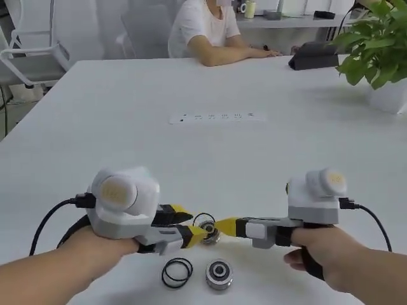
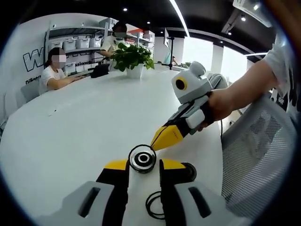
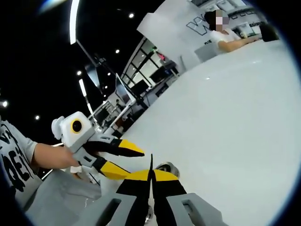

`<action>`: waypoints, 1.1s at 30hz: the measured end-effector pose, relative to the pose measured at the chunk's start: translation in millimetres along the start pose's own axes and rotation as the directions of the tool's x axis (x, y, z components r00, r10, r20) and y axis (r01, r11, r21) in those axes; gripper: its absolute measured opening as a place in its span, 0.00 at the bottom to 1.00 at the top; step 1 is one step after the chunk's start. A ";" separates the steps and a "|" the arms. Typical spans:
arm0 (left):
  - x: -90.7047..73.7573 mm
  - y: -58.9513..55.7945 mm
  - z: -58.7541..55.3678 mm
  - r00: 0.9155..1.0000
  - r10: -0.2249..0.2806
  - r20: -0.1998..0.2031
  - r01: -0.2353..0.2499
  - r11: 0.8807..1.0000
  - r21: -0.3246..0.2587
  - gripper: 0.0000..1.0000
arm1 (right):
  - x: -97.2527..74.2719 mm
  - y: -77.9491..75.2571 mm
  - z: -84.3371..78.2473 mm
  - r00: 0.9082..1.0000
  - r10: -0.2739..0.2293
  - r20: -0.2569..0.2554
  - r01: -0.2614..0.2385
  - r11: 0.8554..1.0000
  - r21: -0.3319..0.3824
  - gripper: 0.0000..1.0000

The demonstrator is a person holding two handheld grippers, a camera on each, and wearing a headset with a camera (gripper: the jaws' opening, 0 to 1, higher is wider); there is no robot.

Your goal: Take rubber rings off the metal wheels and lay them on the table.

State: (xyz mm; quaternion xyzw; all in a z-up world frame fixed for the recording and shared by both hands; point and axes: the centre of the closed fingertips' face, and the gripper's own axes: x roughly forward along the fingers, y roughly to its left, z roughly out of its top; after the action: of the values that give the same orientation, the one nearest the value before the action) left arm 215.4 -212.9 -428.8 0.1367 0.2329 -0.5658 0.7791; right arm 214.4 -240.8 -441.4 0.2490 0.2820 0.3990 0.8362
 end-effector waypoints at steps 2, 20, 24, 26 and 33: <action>-5.3 -1.7 1.1 1.000 -0.001 0.011 0.001 1.000 -0.007 0.22 | -0.5 0.9 0.5 1.000 0.002 0.000 -0.002 1.000 0.001 0.00; -60.9 -24.1 7.8 0.997 -0.019 0.078 0.019 1.000 0.000 0.42 | 4.5 27.7 1.8 0.997 0.069 -0.018 -0.069 0.998 -0.014 0.00; -69.0 -27.2 4.6 0.997 -0.019 0.073 0.018 1.000 0.012 0.48 | 7.3 36.2 -1.0 0.995 0.091 -0.035 -0.092 0.996 -0.020 0.00; -73.9 -27.9 2.5 0.997 -0.012 0.072 0.011 1.000 0.017 0.50 | 9.2 41.0 -4.7 0.993 0.104 -0.052 -0.106 0.994 -0.025 0.00; -90.5 -27.5 -5.3 0.997 0.004 0.072 -0.005 1.000 0.008 0.58 | 14.6 52.8 -20.4 0.984 0.131 -0.123 -0.137 0.989 -0.046 0.00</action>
State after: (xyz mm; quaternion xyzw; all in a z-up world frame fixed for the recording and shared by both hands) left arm 165.6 -145.3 -385.2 0.1197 0.2020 -0.5694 0.7878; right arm 180.5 -195.7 -426.1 0.2200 0.3033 0.4763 0.7955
